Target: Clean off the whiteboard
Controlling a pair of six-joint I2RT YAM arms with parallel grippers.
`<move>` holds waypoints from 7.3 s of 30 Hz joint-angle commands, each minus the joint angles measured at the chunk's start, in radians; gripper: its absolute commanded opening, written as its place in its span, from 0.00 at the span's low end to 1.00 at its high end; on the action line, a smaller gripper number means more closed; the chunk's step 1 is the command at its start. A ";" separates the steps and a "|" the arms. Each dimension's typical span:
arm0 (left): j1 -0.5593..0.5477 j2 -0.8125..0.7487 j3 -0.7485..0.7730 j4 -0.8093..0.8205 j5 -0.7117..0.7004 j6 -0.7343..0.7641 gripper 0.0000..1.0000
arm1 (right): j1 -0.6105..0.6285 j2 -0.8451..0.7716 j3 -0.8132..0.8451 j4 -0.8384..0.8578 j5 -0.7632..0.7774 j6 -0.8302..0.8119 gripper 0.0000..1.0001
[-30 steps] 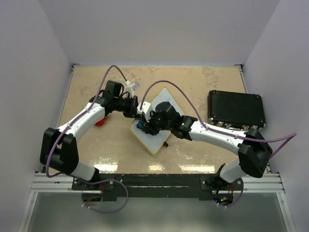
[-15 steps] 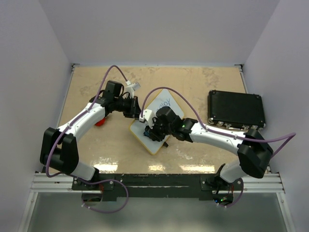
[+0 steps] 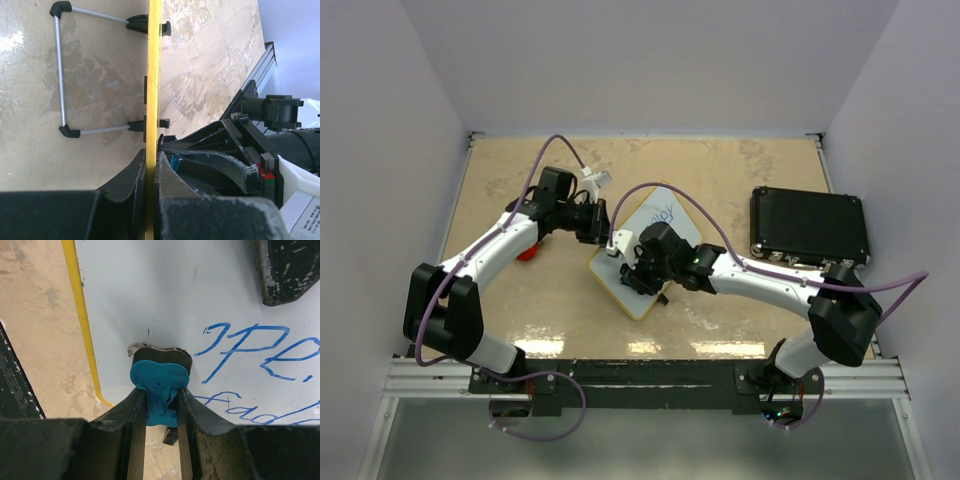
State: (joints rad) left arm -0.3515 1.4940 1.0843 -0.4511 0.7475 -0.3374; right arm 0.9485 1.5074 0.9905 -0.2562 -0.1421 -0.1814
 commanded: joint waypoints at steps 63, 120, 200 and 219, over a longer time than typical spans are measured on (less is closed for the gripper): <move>0.011 0.012 0.045 0.020 -0.051 -0.028 0.00 | -0.132 0.091 0.080 -0.224 -0.068 0.005 0.00; -0.012 0.031 0.074 0.008 -0.071 0.005 0.00 | -0.209 0.149 0.433 -0.213 -0.123 -0.108 0.00; -0.029 0.040 0.077 -0.014 -0.062 0.054 0.00 | -0.441 0.174 0.251 -0.314 -0.100 -0.395 0.00; -0.029 0.040 0.081 -0.024 -0.063 0.064 0.00 | -0.473 0.277 0.552 -0.353 -0.175 -0.362 0.00</move>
State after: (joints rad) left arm -0.3756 1.5249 1.1355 -0.4953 0.7155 -0.3111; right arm 0.4763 1.7569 1.4300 -0.6479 -0.2722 -0.5598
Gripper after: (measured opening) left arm 0.085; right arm 0.272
